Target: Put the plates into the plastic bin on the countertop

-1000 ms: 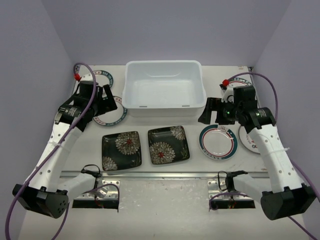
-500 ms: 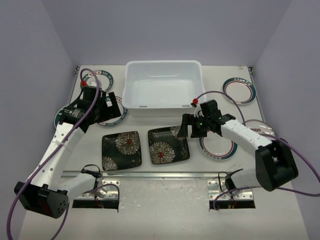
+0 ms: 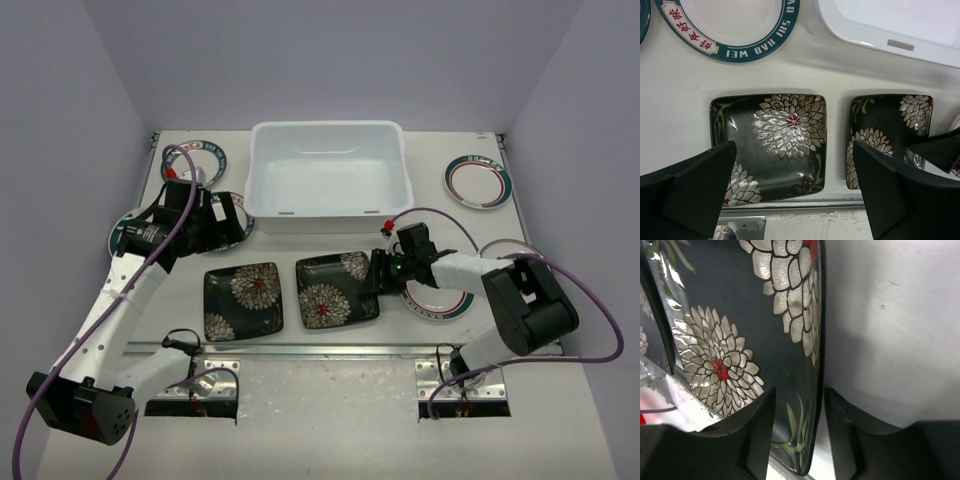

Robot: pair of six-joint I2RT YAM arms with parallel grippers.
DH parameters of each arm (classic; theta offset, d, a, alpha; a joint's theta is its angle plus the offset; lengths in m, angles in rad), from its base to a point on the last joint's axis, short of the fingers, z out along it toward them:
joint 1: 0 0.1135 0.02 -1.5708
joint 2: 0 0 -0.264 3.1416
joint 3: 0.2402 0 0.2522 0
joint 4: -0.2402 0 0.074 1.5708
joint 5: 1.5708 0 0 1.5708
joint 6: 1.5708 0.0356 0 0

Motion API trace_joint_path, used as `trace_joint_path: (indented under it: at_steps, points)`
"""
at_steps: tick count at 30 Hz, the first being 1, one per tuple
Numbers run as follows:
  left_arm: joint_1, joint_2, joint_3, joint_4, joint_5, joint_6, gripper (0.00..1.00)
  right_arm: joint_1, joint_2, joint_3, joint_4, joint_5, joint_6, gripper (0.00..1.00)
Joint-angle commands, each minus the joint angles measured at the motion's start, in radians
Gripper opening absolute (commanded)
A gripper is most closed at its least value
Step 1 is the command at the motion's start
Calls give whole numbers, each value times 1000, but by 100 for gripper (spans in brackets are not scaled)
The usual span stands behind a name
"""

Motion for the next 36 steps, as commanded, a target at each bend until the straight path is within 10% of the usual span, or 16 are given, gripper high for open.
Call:
trace_joint_path:
  at_steps: [1,8,36]
  points:
    - [-14,-11,14,10,13,10,100,2,48,-27,112,4,22,34]
    - [-18,-19,7,12,3,21,100,1,49,-39,110,8,85,0]
    - [-18,-20,65,-20,-115,-19,100,-53,-445,235,-346,-388,221,0]
